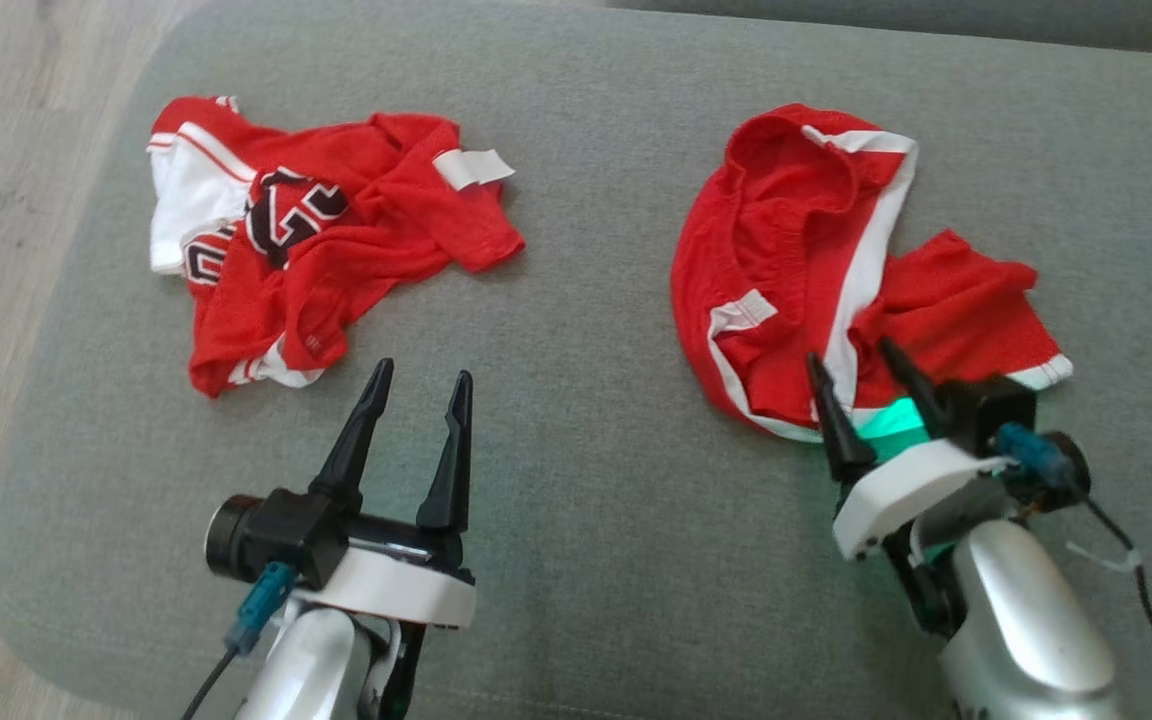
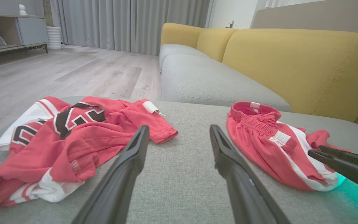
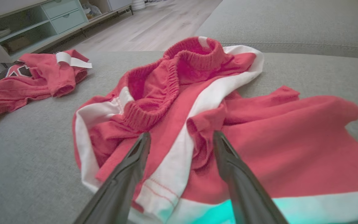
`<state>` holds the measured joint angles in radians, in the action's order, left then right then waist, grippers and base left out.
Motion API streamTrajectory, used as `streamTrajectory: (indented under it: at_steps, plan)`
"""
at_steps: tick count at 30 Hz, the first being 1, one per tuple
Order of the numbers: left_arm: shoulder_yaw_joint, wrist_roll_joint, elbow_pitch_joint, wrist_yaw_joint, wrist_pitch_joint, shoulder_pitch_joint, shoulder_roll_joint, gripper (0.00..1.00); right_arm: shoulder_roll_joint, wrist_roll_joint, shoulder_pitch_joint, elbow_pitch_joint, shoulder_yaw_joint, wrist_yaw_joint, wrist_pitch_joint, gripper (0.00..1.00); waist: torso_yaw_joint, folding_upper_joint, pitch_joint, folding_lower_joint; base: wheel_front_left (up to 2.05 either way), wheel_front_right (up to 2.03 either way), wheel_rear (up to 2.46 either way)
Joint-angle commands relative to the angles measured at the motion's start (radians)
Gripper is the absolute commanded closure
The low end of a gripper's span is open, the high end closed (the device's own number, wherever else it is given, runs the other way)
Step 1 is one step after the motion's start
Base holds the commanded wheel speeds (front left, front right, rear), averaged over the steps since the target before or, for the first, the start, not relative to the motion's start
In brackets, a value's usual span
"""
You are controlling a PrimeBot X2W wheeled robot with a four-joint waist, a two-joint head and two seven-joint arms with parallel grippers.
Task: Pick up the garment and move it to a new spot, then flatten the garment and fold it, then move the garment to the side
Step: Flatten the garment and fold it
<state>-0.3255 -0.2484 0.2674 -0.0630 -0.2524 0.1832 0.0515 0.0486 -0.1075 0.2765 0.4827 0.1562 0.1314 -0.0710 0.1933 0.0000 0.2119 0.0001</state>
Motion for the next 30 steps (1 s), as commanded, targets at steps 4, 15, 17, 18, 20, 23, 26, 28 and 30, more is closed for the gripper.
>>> streamTrajectory:
  at_steps: [4,15,17,18,20,23,26,28,30]
  plan:
    - [0.020,-0.009,-0.030,-0.004,-0.009,0.042,-0.001,0.00,0.002,0.000,0.069,0.020,-0.008,-0.001,-0.024,0.00,0.018,0.0000,0.013,-0.0001,0.00,0.00,0.00]
    - [0.046,-0.031,-0.054,0.011,-0.009,0.045,-0.001,0.00,0.002,0.008,0.121,0.095,-0.024,-0.001,-0.082,1.00,0.022,0.0000,0.004,-0.0001,0.00,0.00,0.00]
    - [0.051,-0.030,-0.052,0.013,-0.009,0.038,-0.001,0.00,0.002,0.005,0.121,0.085,-0.028,-0.001,-0.091,1.00,0.014,0.0000,-0.008,-0.0001,0.00,0.00,0.00]
    - [0.052,-0.031,-0.052,0.014,-0.009,0.035,-0.001,0.00,0.002,0.003,0.121,0.076,-0.032,-0.001,-0.094,1.00,0.010,0.0000,-0.015,-0.0001,0.00,0.00,0.00]
    - [0.052,-0.034,-0.054,0.016,-0.009,0.027,-0.001,0.00,0.002,-0.002,0.122,0.053,-0.045,-0.001,-0.094,1.00,-0.001,0.0000,-0.028,-0.0001,0.00,0.00,0.00]
    - [0.048,-0.037,-0.054,0.019,-0.009,0.018,-0.001,0.00,0.002,-0.003,0.134,0.013,-0.075,-0.001,-0.073,1.00,-0.017,0.0000,-0.045,-0.0001,0.00,0.00,0.00]
    - [0.045,-0.039,-0.056,0.020,-0.009,0.014,-0.001,0.00,0.003,-0.007,0.151,-0.013,-0.101,-0.001,-0.045,1.00,-0.024,0.0000,-0.051,-0.0001,0.00,0.00,0.00]
    - [0.039,-0.042,-0.060,0.024,-0.009,0.015,-0.001,0.00,0.023,0.009,0.176,-0.032,-0.111,-0.001,-0.010,1.00,-0.027,0.0000,-0.050,-0.0001,0.00,0.00,0.00]
    - [0.028,-0.047,-0.066,0.026,-0.009,0.022,-0.001,0.00,0.069,0.025,0.225,-0.047,-0.111,-0.001,0.047,1.00,-0.019,0.0000,-0.035,-0.0001,0.00,0.00,0.00]
